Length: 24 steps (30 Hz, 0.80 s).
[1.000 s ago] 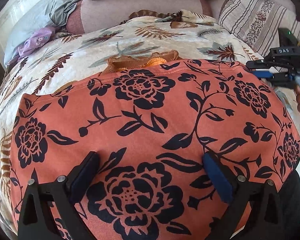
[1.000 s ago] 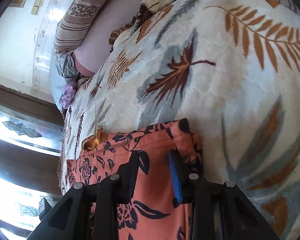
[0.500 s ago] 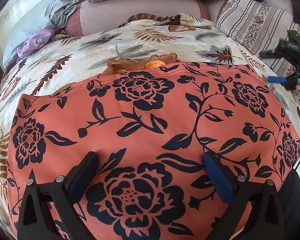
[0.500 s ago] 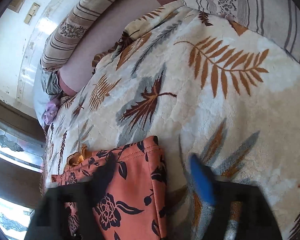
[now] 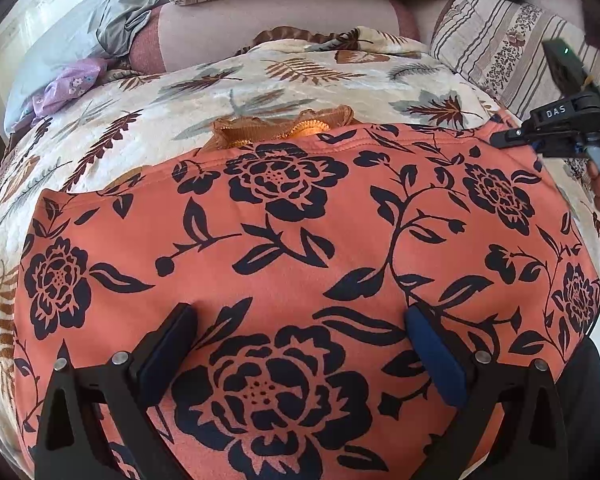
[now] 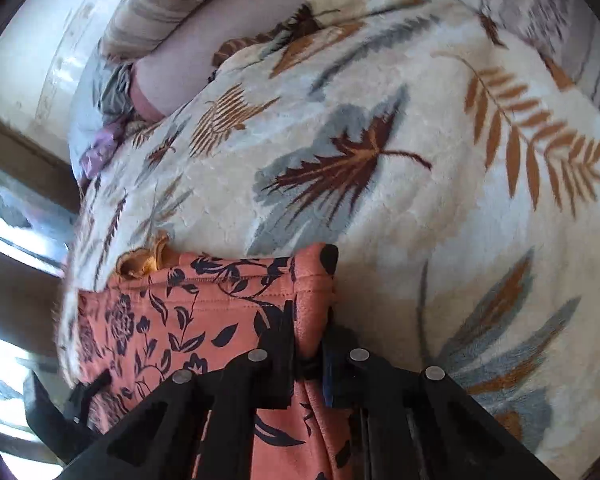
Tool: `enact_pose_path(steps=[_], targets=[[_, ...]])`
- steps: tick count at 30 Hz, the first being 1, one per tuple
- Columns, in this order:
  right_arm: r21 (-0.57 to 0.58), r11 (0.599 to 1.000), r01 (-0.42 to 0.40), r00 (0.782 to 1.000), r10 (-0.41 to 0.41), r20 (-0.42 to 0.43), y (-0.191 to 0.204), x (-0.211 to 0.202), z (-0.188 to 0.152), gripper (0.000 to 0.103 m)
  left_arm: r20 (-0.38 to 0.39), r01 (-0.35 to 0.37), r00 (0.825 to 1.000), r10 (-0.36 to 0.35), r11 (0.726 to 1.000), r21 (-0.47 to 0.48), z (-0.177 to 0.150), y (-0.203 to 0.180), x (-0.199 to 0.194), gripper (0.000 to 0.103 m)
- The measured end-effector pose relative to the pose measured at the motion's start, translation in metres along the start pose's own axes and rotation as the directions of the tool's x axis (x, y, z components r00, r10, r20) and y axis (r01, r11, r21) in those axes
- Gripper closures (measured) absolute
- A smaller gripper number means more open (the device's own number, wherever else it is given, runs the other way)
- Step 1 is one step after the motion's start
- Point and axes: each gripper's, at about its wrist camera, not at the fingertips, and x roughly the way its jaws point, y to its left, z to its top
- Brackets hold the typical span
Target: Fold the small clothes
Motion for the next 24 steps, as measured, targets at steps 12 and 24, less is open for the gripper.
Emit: enact_pose_path(steps=[12, 24], targets=[[0.232, 0.973, 0.006, 0.998, -0.021, 0.062, -0.047, -0.002, -0.007, 0.059, -0.017, 0.062, 0.998, -0.062, 0.998, -0.015, 0.012, 0.016, -0.011, 0.0], [0.141, 0.989, 0.045, 0.986, -0.067, 0.155, -0.009, -0.061, -0.024, 0.031, -0.002, -0.05, 0.999, 0.053, 0.929, -0.367, 0.052, 0.239, -0.003, 0.023]])
